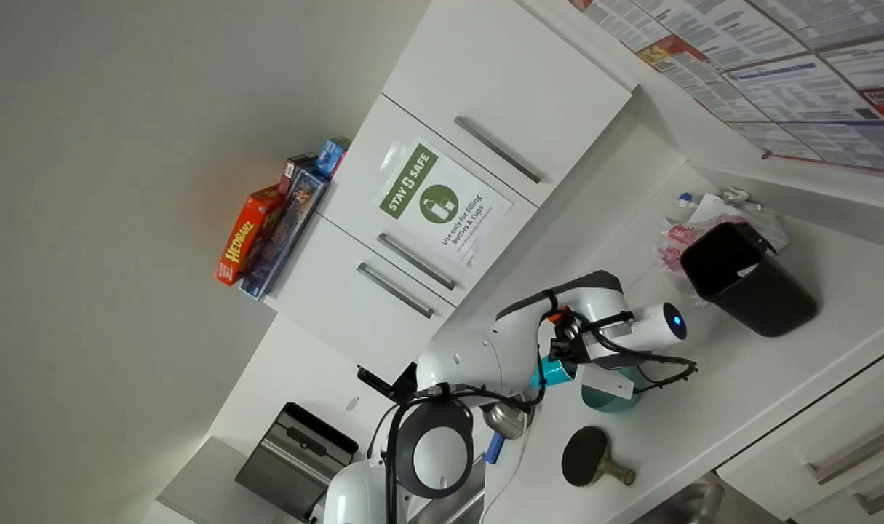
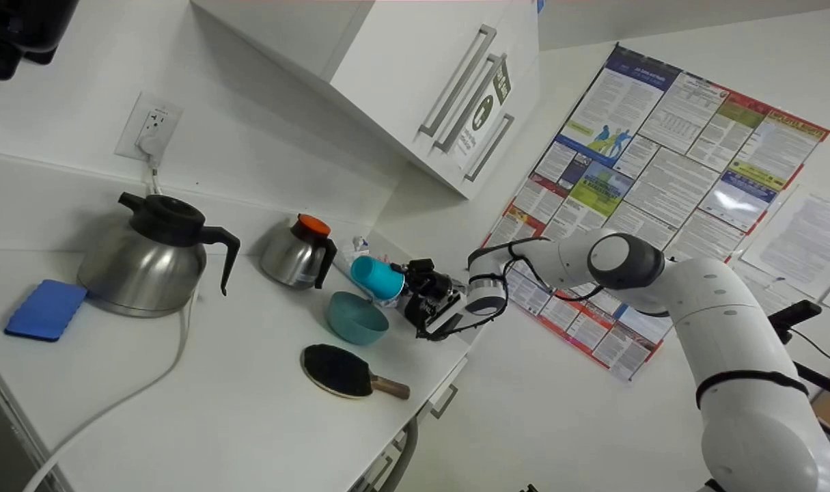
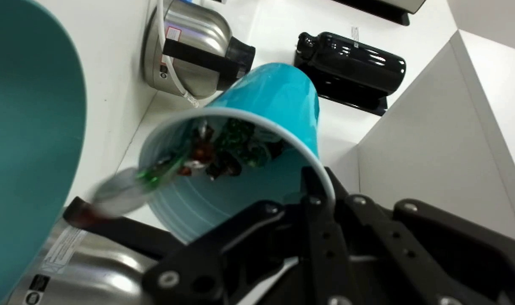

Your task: Put the white object in the open drawer and close the drawer, pour the contents of the blue cup into the blue bowl

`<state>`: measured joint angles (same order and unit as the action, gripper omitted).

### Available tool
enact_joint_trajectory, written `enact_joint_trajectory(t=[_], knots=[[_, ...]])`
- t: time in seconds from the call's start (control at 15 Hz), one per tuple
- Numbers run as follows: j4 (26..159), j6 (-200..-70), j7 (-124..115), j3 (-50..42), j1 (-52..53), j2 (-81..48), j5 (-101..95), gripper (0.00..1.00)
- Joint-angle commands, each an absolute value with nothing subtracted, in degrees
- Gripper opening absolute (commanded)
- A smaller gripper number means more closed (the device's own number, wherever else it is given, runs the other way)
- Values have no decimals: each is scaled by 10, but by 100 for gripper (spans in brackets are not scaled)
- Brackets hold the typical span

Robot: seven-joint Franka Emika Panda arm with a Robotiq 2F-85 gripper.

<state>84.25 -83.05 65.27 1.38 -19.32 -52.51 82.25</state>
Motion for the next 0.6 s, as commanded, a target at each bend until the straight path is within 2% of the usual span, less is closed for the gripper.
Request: enact_joint_trajectory(t=[0.0, 0.53], knots=[[796, -782, 647, 8, -191, -561, 846, 1], [753, -734, 646, 11, -188, -605, 875, 1]])
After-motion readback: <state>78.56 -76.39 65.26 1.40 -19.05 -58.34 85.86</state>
